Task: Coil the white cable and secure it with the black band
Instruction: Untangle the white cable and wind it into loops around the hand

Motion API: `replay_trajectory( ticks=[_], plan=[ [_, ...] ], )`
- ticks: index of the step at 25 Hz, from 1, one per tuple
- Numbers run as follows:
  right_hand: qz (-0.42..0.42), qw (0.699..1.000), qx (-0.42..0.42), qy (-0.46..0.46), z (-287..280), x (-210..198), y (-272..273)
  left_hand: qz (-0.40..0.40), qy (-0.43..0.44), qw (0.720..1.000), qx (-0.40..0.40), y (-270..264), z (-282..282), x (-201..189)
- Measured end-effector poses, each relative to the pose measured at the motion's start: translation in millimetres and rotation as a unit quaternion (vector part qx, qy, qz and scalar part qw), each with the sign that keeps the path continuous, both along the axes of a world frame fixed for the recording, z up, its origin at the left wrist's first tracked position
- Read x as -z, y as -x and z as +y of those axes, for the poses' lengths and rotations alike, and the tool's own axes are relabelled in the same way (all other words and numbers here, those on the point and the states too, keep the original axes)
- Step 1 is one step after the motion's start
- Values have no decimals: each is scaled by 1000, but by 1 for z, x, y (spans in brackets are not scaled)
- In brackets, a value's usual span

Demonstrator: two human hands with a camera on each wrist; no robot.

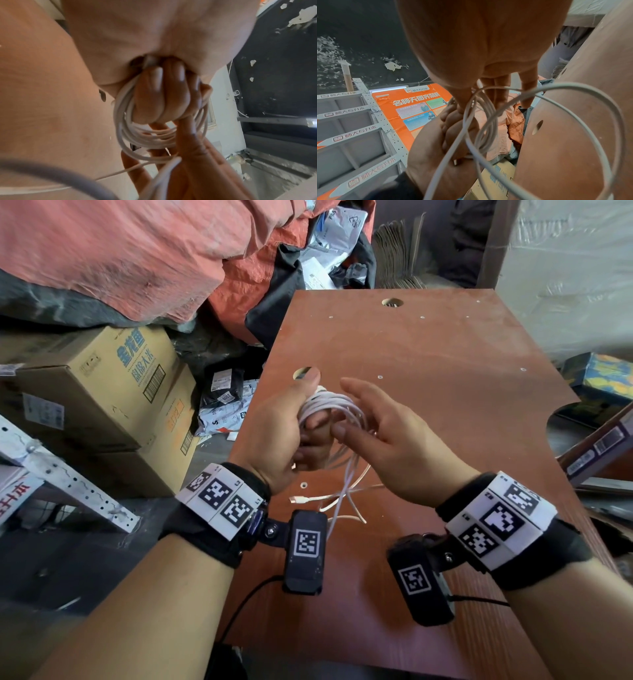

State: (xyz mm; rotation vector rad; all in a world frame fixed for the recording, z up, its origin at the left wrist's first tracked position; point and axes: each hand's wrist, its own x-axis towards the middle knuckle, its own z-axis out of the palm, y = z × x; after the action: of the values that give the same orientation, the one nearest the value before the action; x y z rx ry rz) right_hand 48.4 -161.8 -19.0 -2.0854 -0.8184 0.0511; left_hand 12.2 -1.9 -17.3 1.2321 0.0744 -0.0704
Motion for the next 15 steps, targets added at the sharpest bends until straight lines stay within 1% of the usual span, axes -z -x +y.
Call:
replay_trajectory(
  ticks=[3, 6, 8, 10, 12, 15],
  plan=[
    [-20, 999, -35, -32, -3, -3, -5, -14, 44, 998, 52, 1, 3, -1],
    [-29, 999, -35, 3, -5, -3, -9, -9, 64, 994, 85, 4, 6, -1],
    [-33, 999, -19, 24, -6, -3, -14, -2, 63, 993, 95, 6, 7, -2],
    [-37, 999, 9, 36, -7, -3, -18, -11, 53, 994, 92, 7, 8, -3],
    [-38, 999, 29, 26, -8, -4, -17, -25, 41, 996, 81, 7, 8, -4],
    [-21, 1000, 13, 11, -6, -5, -13, -25, 20, 996, 87, 6, 7, -4]
  ],
)
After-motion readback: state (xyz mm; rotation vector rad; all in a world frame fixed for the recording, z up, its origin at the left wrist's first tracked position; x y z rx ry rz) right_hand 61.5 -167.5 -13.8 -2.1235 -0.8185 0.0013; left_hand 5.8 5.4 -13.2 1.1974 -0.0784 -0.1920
